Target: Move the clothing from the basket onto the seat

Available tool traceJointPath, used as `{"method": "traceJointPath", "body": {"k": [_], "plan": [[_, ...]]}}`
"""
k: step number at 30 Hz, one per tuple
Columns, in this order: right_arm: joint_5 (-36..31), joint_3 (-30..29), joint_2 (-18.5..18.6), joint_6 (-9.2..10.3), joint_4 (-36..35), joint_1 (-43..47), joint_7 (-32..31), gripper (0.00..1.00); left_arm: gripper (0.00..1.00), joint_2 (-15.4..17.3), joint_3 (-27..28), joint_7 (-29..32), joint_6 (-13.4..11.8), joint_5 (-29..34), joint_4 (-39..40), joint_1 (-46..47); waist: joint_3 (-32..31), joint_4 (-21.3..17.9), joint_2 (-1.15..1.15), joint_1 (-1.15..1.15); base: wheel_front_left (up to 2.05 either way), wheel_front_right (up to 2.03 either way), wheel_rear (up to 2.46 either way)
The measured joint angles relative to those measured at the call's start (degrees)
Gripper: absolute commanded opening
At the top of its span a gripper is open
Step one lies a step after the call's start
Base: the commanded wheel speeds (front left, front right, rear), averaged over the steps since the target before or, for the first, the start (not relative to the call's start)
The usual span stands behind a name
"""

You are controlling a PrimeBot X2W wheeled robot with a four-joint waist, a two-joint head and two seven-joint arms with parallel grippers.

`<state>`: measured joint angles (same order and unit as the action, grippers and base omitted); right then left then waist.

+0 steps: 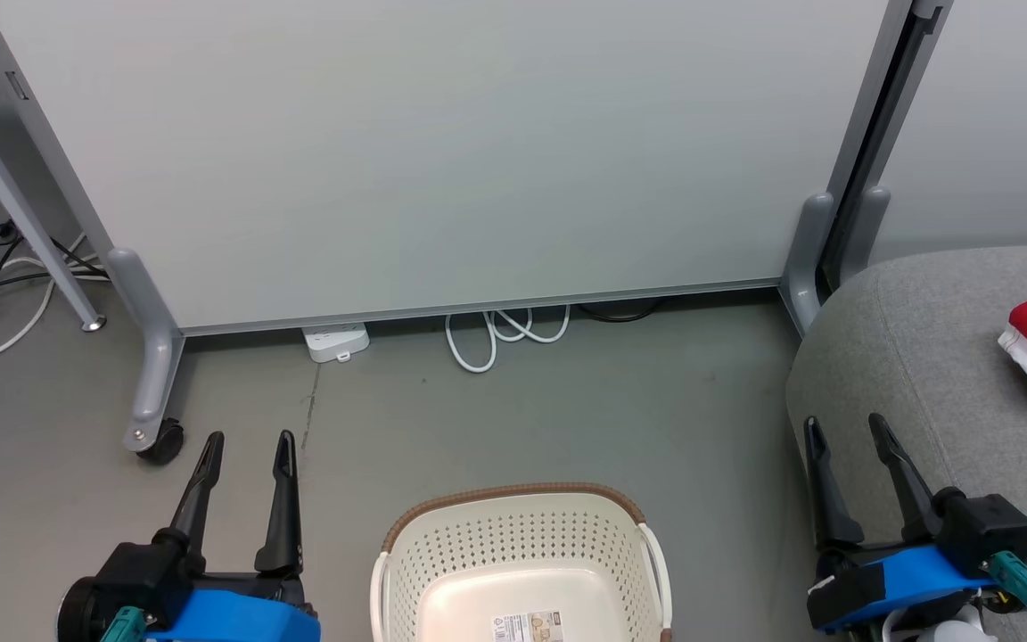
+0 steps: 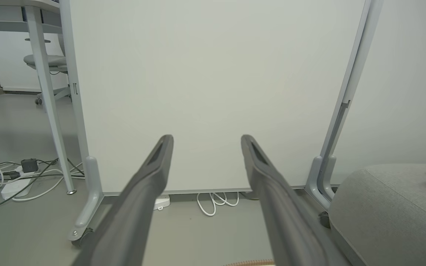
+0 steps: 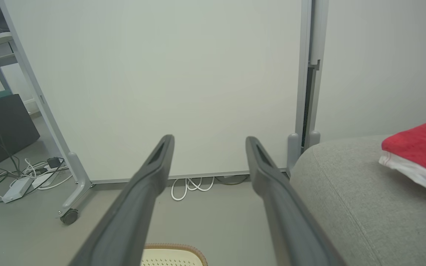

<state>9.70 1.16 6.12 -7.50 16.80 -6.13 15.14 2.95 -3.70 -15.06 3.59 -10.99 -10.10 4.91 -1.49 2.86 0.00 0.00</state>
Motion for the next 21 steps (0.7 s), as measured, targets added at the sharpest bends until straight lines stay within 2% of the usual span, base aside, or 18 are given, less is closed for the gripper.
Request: {"method": "traceJointPath", "body": {"k": [7,21], "plan": [[0.44,-1.29,-0.66,0.00,0.01,1.50,0.00,1.00,1.00,-0.10,-0.04,0.00,0.58,-0.46,-0.60,-1.17,-0.58,0.55,0.00,0.00,0.00,0.00,0.00],[0.42,-1.78,-1.51,0.00,0.01,2.92,0.00,1.00,1.00,-0.12,-0.40,0.01,0.10,-0.56,-1.52,-2.11,-1.56,0.92,0.00,0.00,0.00,0.00,0.00]]}}
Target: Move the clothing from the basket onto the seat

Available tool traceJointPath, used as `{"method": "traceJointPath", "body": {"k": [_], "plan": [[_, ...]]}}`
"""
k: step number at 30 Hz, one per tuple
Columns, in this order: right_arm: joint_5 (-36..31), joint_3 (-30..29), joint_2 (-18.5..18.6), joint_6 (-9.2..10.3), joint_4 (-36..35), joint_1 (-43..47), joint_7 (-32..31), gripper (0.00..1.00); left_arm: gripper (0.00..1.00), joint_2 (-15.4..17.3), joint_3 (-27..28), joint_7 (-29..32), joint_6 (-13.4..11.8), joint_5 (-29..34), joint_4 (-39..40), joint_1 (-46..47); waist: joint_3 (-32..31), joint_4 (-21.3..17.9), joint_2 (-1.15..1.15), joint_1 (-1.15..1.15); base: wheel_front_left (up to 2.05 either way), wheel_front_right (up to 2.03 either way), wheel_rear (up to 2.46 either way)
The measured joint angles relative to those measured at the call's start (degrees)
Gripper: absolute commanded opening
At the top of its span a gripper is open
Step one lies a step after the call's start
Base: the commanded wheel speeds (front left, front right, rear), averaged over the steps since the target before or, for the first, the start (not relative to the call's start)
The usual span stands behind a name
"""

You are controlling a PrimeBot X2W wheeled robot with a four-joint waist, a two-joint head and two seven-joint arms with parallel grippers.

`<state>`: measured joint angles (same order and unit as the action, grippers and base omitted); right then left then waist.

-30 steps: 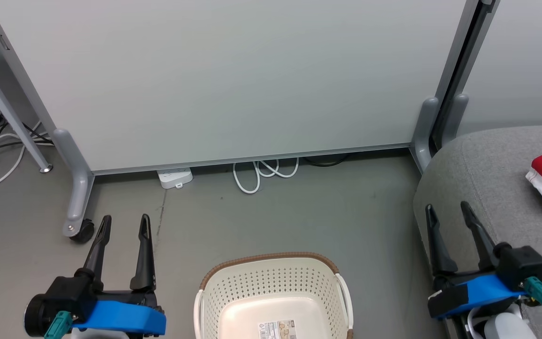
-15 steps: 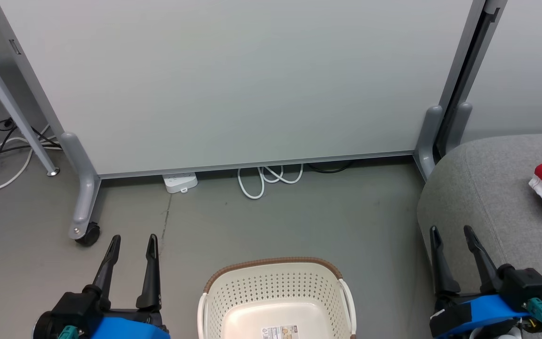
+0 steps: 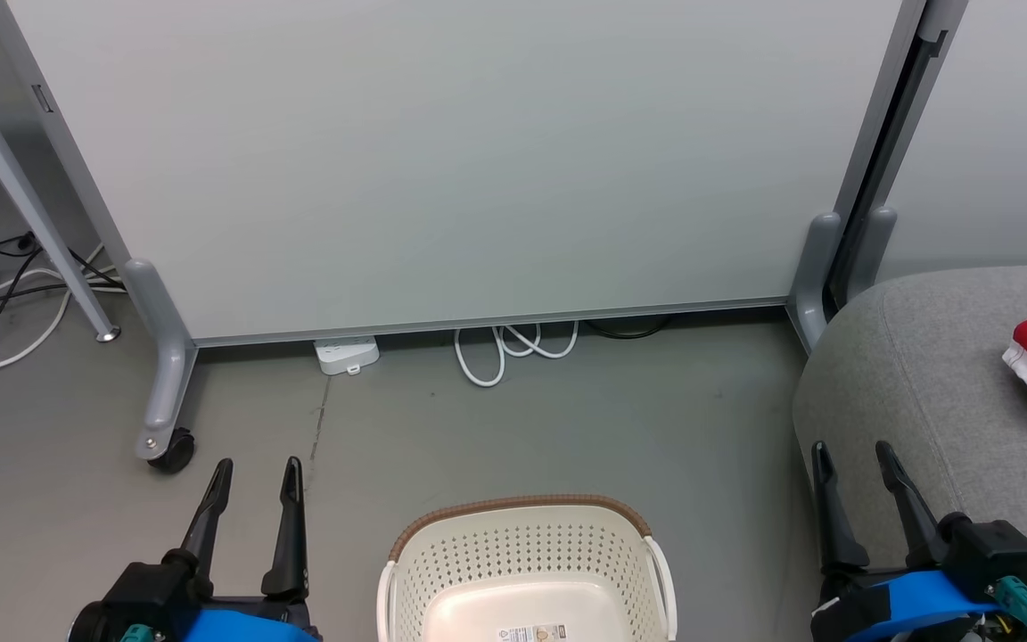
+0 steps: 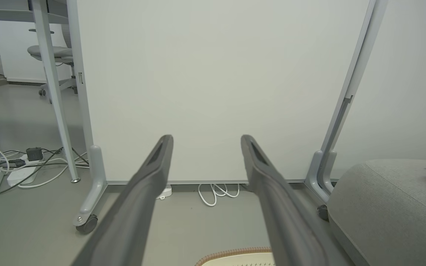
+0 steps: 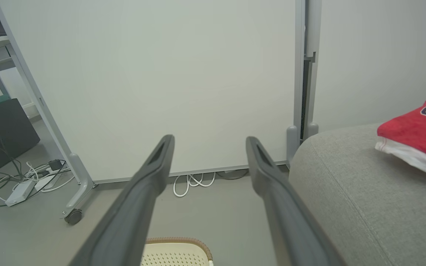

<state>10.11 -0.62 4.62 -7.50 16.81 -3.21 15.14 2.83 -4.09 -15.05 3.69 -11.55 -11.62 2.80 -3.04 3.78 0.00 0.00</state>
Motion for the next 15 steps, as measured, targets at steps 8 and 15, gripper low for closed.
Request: {"method": "traceJointPath", "body": {"k": [8,15], "plan": [[0.15,0.10,-0.21,-0.01,2.75,1.10,-0.10,0.00,0.00,-0.25,0.00,0.45,0.00,-0.14,-2.94,-1.65,-0.07,-0.04,0.00,0.00,0.00,0.00,0.00],[7.31,-0.62,-0.32,0.00,2.92,1.14,-2.40,0.00,0.00,-0.31,0.75,2.66,0.12,-7.40,-3.32,-1.79,0.11,-0.25,0.00,0.00,0.00,0.00,0.00]]}}
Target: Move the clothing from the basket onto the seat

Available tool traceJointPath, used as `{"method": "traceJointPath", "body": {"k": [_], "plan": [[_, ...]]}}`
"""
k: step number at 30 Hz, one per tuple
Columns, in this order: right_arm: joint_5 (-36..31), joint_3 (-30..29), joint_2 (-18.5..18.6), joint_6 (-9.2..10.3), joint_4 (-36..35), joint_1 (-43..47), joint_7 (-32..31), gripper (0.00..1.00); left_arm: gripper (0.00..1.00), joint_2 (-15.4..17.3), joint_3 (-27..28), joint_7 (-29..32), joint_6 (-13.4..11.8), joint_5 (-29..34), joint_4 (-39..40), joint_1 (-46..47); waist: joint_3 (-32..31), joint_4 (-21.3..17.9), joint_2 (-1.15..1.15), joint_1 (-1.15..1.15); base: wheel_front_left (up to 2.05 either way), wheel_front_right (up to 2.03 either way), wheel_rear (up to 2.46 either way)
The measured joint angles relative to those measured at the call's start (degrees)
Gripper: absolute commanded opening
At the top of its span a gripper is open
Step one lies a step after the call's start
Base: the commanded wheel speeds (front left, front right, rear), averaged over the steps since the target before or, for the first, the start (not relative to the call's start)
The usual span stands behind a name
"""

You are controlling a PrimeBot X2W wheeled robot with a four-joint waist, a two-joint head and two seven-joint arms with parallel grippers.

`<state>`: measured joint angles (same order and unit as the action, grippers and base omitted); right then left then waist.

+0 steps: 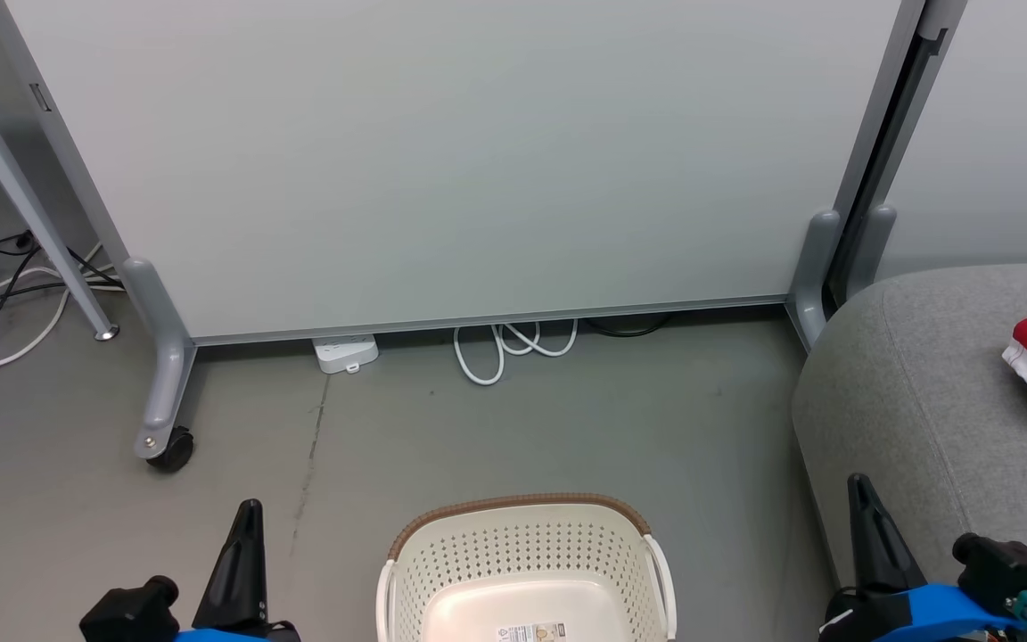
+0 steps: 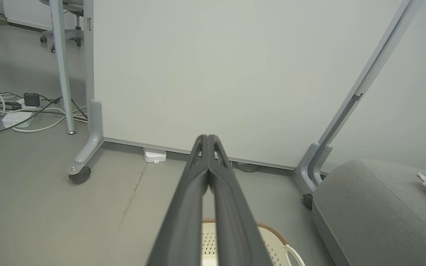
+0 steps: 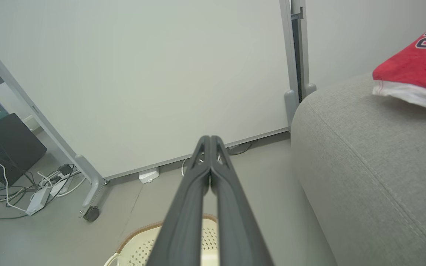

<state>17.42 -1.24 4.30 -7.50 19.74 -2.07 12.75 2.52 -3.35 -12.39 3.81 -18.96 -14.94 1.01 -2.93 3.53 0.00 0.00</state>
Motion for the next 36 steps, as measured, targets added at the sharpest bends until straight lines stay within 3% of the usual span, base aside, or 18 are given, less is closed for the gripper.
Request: {"method": "traceJointPath", "body": {"k": [36], "plan": [[32.08,-2.13,-0.54,0.00,-2.48,-0.95,-8.18,0.00,0.00,0.02,4.17,7.87,1.48,-31.47,0.29,1.52,0.95,-1.07,0.00,0.00,0.00,0.00,0.00]]}}
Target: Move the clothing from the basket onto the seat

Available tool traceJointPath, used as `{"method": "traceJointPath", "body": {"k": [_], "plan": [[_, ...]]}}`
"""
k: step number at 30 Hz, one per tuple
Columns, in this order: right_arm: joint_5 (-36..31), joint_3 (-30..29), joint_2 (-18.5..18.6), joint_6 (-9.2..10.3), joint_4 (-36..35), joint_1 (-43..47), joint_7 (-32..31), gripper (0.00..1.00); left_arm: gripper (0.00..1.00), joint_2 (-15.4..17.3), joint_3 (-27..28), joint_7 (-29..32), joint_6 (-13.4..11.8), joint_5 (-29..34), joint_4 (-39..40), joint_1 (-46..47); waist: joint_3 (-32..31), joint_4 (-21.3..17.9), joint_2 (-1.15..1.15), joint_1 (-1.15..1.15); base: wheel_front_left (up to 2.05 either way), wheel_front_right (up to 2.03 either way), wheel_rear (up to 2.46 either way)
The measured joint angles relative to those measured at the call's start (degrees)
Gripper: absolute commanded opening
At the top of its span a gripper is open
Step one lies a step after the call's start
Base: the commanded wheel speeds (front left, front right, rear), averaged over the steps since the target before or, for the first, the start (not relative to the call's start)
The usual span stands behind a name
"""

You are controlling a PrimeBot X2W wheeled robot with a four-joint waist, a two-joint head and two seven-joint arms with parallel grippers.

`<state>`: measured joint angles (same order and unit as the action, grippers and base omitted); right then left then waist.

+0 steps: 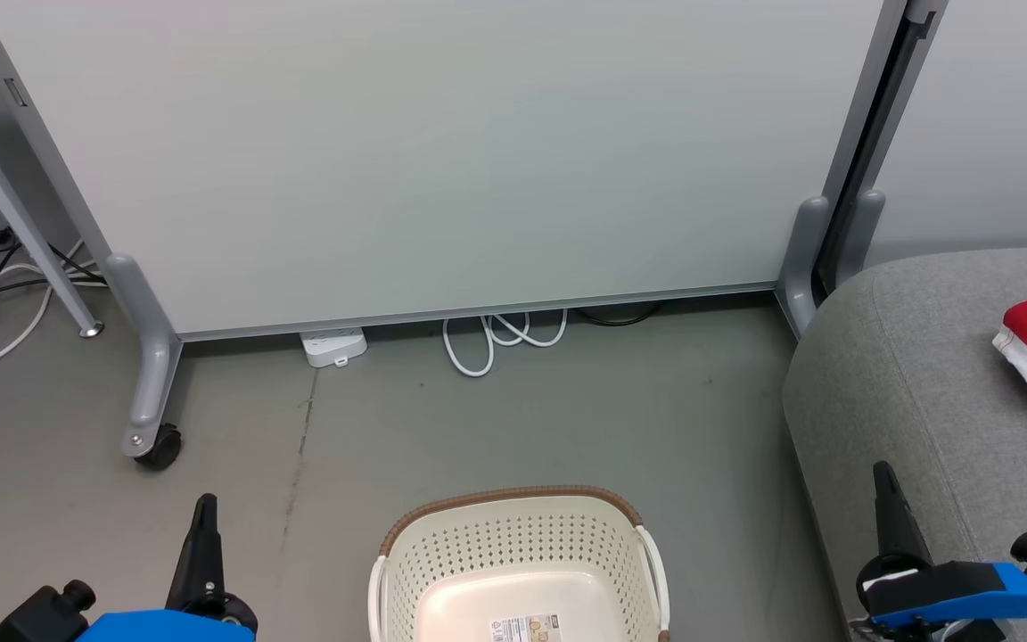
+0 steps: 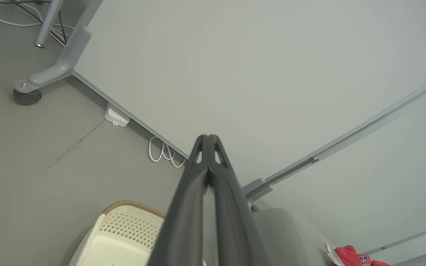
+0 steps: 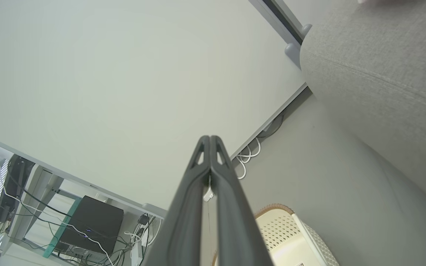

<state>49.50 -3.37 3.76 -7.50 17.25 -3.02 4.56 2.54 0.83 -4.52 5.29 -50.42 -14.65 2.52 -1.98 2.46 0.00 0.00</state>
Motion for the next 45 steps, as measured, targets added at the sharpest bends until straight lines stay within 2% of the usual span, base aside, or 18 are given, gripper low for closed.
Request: {"method": "traceJointPath", "body": {"k": [17,45], "plan": [[12.13,-0.87,-0.22,0.00,-0.92,-0.62,-3.09,0.00,0.00,0.01,1.52,3.22,0.51,-11.71,0.10,0.96,0.47,-0.53,0.00,0.00,0.00,0.00,0.00],[27.25,-2.03,-0.51,0.00,-1.98,-1.74,-7.08,0.00,0.00,0.07,3.57,7.02,1.36,-26.72,0.29,2.13,1.20,-1.36,0.00,0.00,0.00,0.00,0.00]]}}
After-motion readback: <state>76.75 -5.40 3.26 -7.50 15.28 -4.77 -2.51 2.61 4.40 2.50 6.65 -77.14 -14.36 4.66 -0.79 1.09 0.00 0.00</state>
